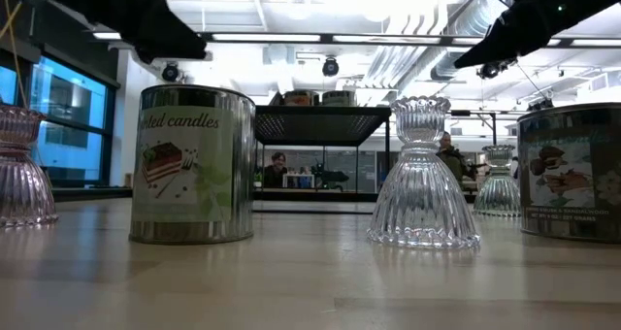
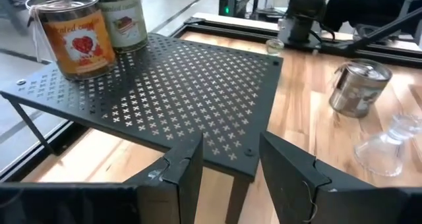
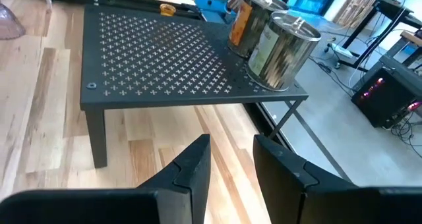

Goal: Pick & Place candle stick holders
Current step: Align the silver scented candle with the silver scented candle on the black shelf

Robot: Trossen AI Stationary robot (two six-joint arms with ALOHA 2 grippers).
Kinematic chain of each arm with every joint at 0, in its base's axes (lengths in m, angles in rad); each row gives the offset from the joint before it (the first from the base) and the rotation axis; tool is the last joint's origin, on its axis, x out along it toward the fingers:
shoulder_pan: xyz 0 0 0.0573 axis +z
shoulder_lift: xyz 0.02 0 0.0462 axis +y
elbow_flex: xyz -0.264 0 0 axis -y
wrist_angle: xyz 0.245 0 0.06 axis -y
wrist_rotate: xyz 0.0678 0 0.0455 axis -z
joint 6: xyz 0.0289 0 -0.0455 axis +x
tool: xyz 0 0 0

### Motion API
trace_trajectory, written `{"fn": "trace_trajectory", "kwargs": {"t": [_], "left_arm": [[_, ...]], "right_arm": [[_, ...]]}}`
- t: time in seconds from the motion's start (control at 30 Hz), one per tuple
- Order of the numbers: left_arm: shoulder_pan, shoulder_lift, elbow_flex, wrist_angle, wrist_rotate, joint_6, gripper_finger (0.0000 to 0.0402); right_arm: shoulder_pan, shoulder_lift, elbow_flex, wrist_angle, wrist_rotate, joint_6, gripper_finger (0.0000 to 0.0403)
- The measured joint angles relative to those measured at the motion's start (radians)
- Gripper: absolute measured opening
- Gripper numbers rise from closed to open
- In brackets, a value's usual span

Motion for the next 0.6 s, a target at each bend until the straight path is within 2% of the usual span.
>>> {"fn": "trace_trajectory", "kwargs": {"t": [0.43, 0.6], "left_arm": [[-0.008, -0.043, -0.023, 0.045, 0.005, 0.028, 0.0145], [-0.008, -0.043, -0.023, 0.044, 0.005, 0.028, 0.0145]], "right_arm": [[0.000, -0.006, 0.000, -0.002, -0.001, -0.038, 0.0108], [0.000, -0.006, 0.000, -0.002, -0.062, -0.043, 0.0108]]}}
